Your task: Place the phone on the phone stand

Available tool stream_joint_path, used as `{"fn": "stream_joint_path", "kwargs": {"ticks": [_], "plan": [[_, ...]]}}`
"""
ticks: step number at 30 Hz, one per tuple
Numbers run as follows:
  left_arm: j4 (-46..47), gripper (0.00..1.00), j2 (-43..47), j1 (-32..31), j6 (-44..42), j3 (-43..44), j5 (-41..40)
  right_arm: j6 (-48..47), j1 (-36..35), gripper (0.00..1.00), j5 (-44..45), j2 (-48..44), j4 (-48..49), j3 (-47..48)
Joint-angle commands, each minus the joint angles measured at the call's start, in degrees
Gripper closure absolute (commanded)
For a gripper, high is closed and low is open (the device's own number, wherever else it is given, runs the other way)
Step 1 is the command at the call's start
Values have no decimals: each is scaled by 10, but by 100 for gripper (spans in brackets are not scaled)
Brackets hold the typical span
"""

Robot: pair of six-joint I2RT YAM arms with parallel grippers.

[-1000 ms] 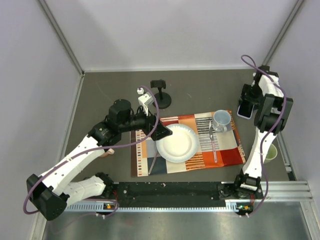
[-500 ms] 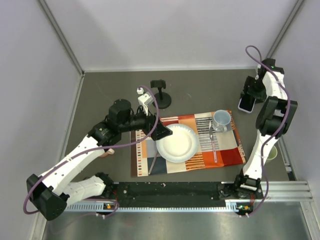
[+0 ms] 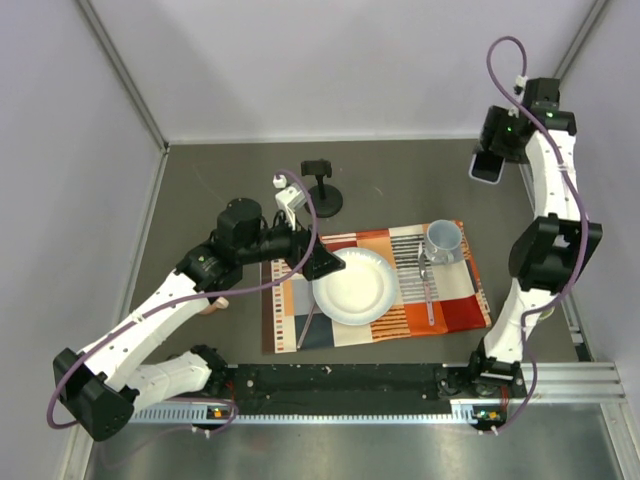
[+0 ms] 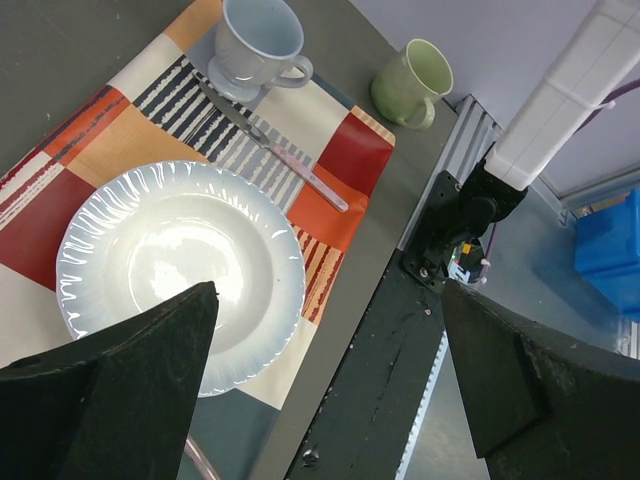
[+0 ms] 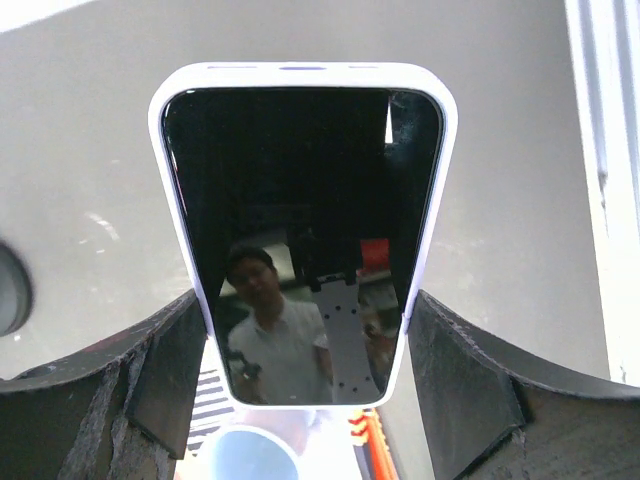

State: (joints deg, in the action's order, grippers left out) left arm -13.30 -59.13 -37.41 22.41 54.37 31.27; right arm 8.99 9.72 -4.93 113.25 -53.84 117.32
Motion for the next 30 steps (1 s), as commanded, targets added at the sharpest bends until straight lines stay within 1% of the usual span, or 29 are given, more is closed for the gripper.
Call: {"fn": "stream_joint_path", "kwargs": {"ticks": [1,3,5,6,7,8,9,10,11,12,13,15,16,17,19,20,24,26,27,30], "plan": [[23,2,9,15,1,21,5,-16,-59,100,-32,-90,94,11],[21,1,10,27,11,23,5,-24,-84,100,-74,-112,121,1],[21,1,12,38,15,27,17,-34,-109,100,-90,-132,145,-23],[21,1,12,53,19,28,24,-60,-124,100,-107,-153,153,-30],[21,2,14,64,24,32,33,-74,-154,100,-113,-166,180,-42],[22,2,14,74,38,33,54,-112,-174,100,-113,-181,194,-71],[30,2,17,100,46,30,66,-134,-191,100,-119,-207,203,-84],[35,2,20,115,55,28,82,-150,-224,100,-118,-224,231,-102],[41,2,23,129,73,27,102,-171,-238,100,-112,-238,248,-140],[37,2,28,148,76,29,107,-179,-247,100,-114,-262,259,-157],[25,2,29,153,76,35,102,-190,-266,100,-135,-273,273,-170],[8,3,28,157,72,52,97,-231,-290,100,-148,-297,289,-219],[0,3,26,160,76,57,100,-251,-317,100,-152,-319,295,-250],[-1,3,24,164,88,62,103,-288,-334,100,-147,-330,298,-262],[-10,4,16,183,101,77,110,-317,-360,100,-135,-353,298,-290],[-11,4,13,199,113,80,115,-343,-385,100,-134,-360,296,-299],[-6,3,-17,227,139,100,143,-404,-448,100,-127,-387,274,-332],[12,4,-32,230,150,104,185,-436,-473,100,-105,-392,255,-337],[14,5,-41,230,155,104,194,-444,-500,100,-93,-391,232,-337],[29,4,-41,228,161,94,215,-466,-550,100,-33,-389,205,-342]]}}
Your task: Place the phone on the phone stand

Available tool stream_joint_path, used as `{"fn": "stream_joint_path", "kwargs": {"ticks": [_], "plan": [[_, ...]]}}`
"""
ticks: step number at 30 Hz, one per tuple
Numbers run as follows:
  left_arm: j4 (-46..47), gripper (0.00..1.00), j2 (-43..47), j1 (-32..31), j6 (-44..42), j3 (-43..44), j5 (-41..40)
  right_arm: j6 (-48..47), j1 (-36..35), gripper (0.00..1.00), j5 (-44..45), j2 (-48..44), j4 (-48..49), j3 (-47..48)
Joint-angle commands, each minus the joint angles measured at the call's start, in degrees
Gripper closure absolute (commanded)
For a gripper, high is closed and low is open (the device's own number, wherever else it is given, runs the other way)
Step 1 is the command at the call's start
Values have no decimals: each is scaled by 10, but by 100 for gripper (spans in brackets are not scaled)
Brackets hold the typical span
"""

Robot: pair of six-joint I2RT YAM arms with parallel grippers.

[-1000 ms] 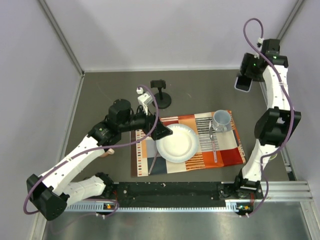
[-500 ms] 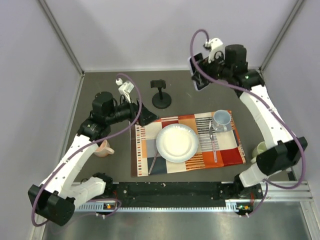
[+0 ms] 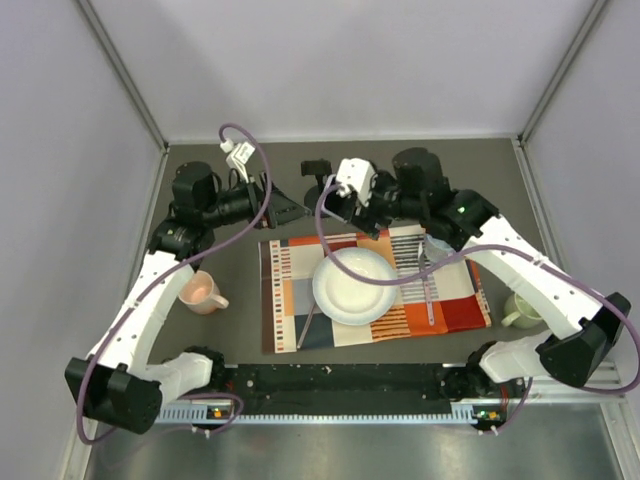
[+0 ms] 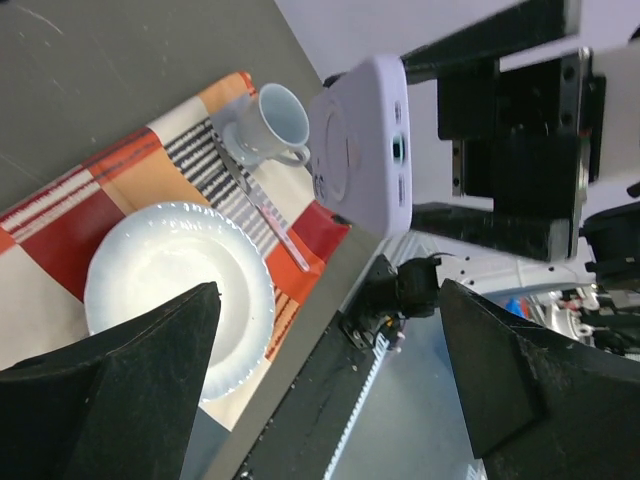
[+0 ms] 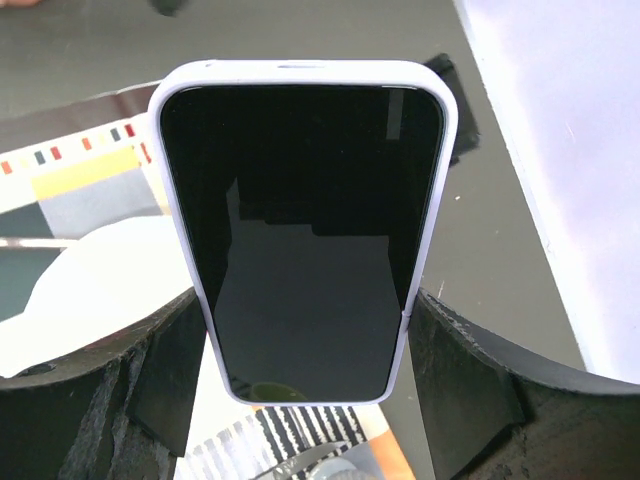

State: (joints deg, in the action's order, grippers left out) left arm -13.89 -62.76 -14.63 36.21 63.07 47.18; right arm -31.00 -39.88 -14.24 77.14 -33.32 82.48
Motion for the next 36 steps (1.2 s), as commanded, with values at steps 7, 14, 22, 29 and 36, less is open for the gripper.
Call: {"fn": "stream_joint_path", "kwargs": {"ticks": [7,14,22,29,36], "plan": [[-15,4,-2,-55,-51,-1,41,-71,-168,100,179,-37,-10,-35],[-66,7,-3,-90,-96,-8,-16,-63,-204,100,216,-45,-10,-43],[-75,12,-3,-90,-103,-16,-8,-61,-209,100,248,-64,-10,-60],[-27,35,-37,-109,-66,-12,36,-67,-238,100,293,-51,-10,-54],[-19,51,-51,-127,-70,-16,44,-64,-250,100,309,-43,-9,-54]]}}
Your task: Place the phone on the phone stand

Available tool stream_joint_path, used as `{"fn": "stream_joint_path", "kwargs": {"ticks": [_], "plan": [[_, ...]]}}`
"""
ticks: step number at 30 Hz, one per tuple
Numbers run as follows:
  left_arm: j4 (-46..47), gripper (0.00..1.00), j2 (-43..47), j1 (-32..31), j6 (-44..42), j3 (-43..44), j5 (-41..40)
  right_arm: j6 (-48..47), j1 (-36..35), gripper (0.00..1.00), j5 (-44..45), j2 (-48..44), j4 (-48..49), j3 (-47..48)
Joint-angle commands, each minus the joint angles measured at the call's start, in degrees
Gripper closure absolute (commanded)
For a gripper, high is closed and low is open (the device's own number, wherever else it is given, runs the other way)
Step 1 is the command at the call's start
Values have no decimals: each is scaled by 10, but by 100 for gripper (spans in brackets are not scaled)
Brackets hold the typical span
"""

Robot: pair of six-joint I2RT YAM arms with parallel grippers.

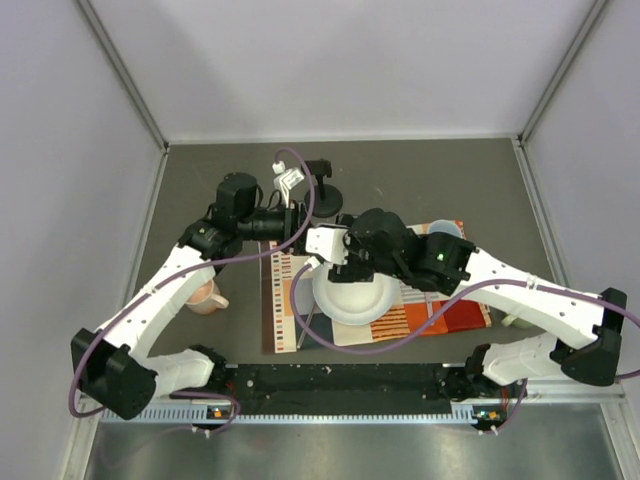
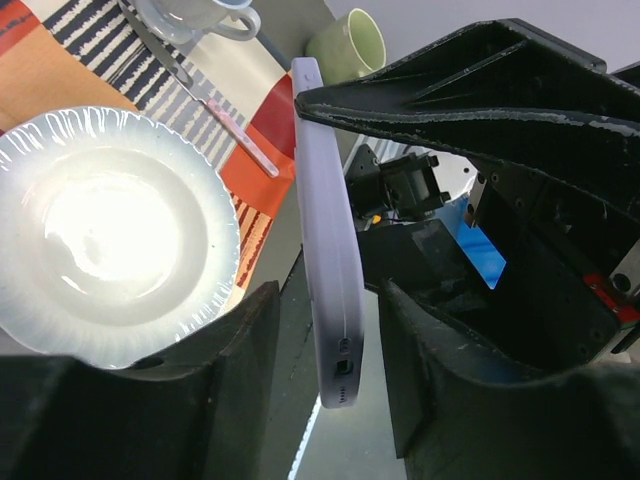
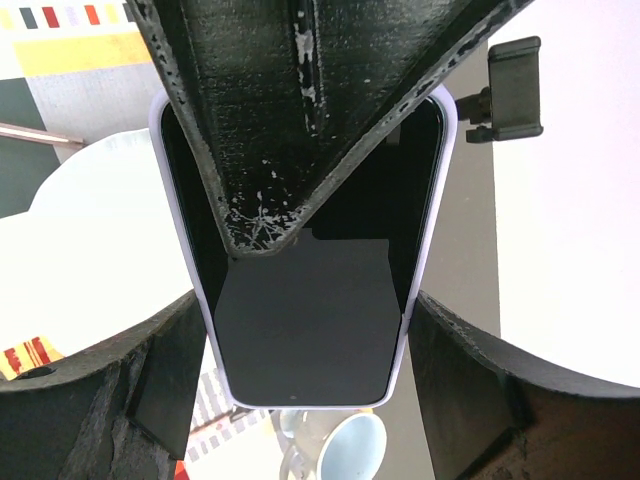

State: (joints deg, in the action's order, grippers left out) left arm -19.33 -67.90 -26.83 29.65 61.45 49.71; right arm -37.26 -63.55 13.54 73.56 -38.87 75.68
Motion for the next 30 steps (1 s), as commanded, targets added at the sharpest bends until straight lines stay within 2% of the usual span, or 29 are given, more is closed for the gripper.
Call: {"fn": "stream_joint_path", "kwargs": {"ticks": [1,4,5,8,10,11,13,14,15,23,30], "plan": [[33,57,1,-5,-8,0,20,-1,-14,100,34,-5,48,13],[26,65,0,-5,-19,2,18,10,-27,100,39,-1,50,10],[26,77,0,-5,-19,2,18,12,-29,100,46,2,50,10],[27,100,4,-5,-20,2,8,28,-41,98,77,14,50,6],[34,100,14,-5,-24,-1,3,64,-41,75,87,17,49,4],[37,100,17,-5,-28,-2,-1,77,-42,54,93,15,50,-4],[51,100,37,-5,-30,-12,-12,111,-42,38,91,0,56,-18],[73,100,44,-5,-30,-16,-15,124,-39,14,91,-5,64,-37],[85,100,62,-5,-28,-25,-26,153,-34,9,83,-10,67,-45],[147,100,103,-4,1,-34,-128,315,22,1,3,-99,110,-149],[242,100,185,-4,56,-91,-252,497,77,1,-52,-186,197,-239]]}}
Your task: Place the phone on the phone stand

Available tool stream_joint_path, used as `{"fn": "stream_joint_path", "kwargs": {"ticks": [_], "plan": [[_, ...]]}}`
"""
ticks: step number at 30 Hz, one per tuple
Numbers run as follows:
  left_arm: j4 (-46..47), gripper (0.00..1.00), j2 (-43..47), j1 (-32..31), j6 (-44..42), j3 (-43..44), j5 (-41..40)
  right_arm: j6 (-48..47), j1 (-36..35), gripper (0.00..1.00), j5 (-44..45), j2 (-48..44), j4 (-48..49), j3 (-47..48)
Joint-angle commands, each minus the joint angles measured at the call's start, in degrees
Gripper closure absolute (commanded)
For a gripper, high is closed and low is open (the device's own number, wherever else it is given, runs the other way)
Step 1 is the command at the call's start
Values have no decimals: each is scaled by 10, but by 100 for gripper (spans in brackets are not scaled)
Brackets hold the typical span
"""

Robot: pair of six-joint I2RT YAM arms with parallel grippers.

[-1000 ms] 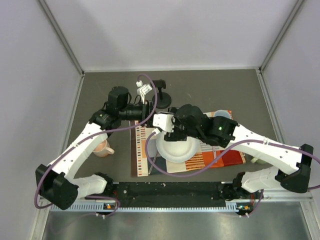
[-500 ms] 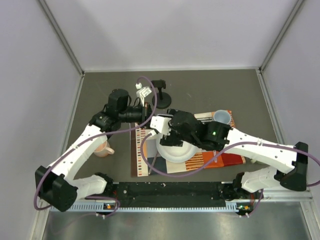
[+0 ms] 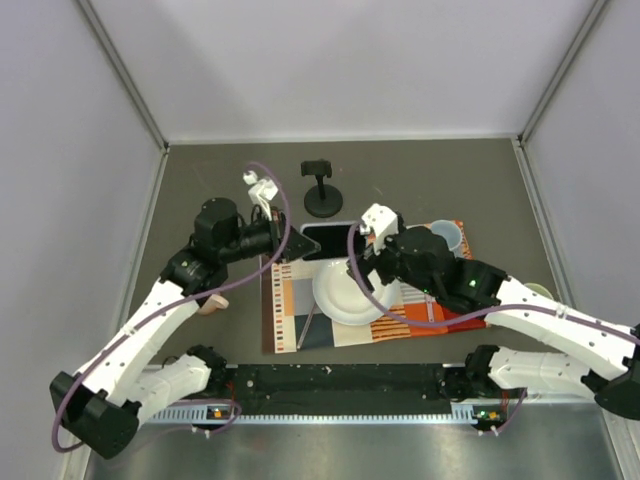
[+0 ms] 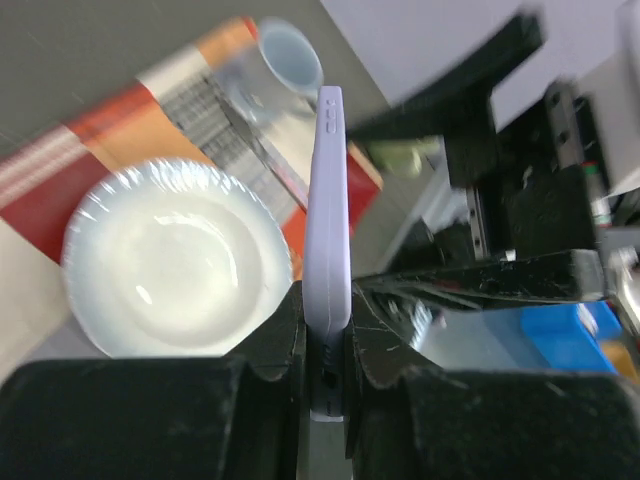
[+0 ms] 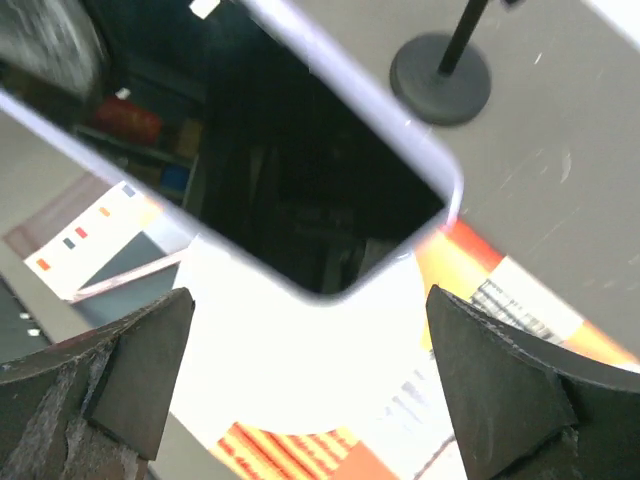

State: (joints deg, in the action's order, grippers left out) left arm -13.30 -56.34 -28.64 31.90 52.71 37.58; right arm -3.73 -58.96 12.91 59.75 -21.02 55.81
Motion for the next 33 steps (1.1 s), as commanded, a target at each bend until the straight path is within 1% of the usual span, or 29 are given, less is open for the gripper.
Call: {"fn": "stream_joint_path", "kwargs": {"ticks": [1,3,6,7,8,11,14,15,16,18,19,21,22,24,25,27,28,33], "plan": [[185,100,76,14,36,-4,-142,177,38,1,-69,-56,37,-53],[181,100,90,14,36,3,-171,222,57,1,-82,-69,45,-61],[169,100,106,14,29,16,-189,283,106,1,-112,-94,60,-80],[163,100,112,14,26,19,-192,296,129,1,-150,-108,72,-97],[159,100,118,14,26,24,-193,316,136,1,-166,-114,110,-105],[164,100,131,14,37,22,-186,340,148,1,-221,-125,179,-125],[177,100,149,14,58,8,-182,368,151,1,-253,-125,213,-122],[184,100,155,14,64,2,-181,383,154,1,-263,-125,251,-121],[191,100,163,14,76,-6,-180,396,157,1,-284,-125,268,-127],[211,100,177,14,89,-23,-172,445,168,1,-307,-117,321,-131],[211,100,181,14,97,-25,-168,461,171,1,-337,-113,345,-138],[209,100,188,14,101,-30,-155,507,182,1,-370,-98,388,-145],[206,100,192,14,104,-30,-155,523,184,1,-407,-93,438,-150],[204,100,204,14,105,-32,-149,559,187,1,-440,-77,483,-151],[204,100,209,14,105,-32,-144,567,187,2,-457,-72,498,-147],[203,100,220,14,103,-31,-133,575,187,5,-460,-66,484,-137],[200,100,223,14,101,-31,-131,573,187,9,-468,-61,481,-129],[191,100,241,14,99,-32,-120,576,187,16,-503,-59,515,-118]]}}
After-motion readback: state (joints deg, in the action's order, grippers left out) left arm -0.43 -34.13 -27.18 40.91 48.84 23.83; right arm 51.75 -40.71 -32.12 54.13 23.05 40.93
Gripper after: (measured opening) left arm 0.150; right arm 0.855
